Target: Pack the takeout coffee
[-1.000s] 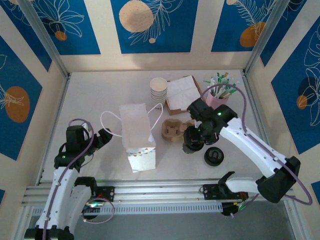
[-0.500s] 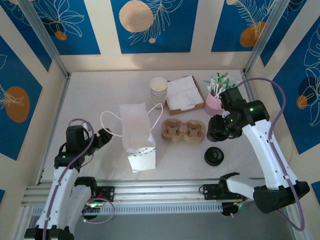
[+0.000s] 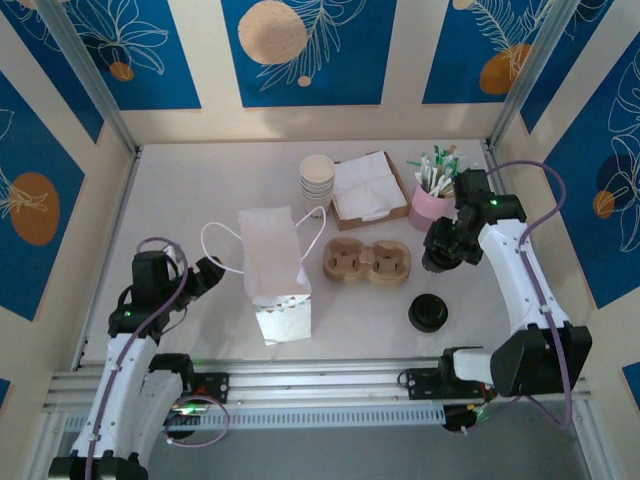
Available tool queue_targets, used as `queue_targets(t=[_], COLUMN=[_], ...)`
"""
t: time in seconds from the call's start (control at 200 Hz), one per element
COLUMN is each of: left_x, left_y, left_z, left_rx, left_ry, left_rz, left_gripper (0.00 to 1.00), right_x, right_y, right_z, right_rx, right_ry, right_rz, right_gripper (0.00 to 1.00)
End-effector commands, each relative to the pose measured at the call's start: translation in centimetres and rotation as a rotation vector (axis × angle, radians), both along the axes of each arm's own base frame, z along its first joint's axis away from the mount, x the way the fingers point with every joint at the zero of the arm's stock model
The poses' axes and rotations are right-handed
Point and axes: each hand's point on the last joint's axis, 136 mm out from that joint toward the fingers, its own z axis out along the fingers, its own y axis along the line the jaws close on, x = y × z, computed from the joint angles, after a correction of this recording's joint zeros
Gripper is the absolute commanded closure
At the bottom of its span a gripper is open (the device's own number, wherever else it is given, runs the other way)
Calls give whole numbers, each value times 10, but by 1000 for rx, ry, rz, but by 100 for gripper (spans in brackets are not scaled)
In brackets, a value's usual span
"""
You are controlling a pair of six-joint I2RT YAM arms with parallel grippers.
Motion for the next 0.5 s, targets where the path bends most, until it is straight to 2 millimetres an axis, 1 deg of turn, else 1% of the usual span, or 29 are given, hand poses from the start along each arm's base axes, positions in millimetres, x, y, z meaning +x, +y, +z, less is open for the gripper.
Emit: queue_targets(t=[0.0,0.185,0.34,0.495], left_x=[1,2,3,3], left_y=[3,2,3,3], left_z=[2,0,-1,-2], left_rx=[6,6,9,10], left_ry=[1,11,12,14], left_rz=[9,5,8,8], left_gripper=[12,12,12,12], right_x=[15,16,14,11], right_y=[6,3,5,-2], right_z=[-4,-28,-38,-49], right_rx=[43,32,41,2], right_ry=[-47,17,46,85], right_rz=[-20,-55,-60,-76], right_gripper=[32,32,32,29])
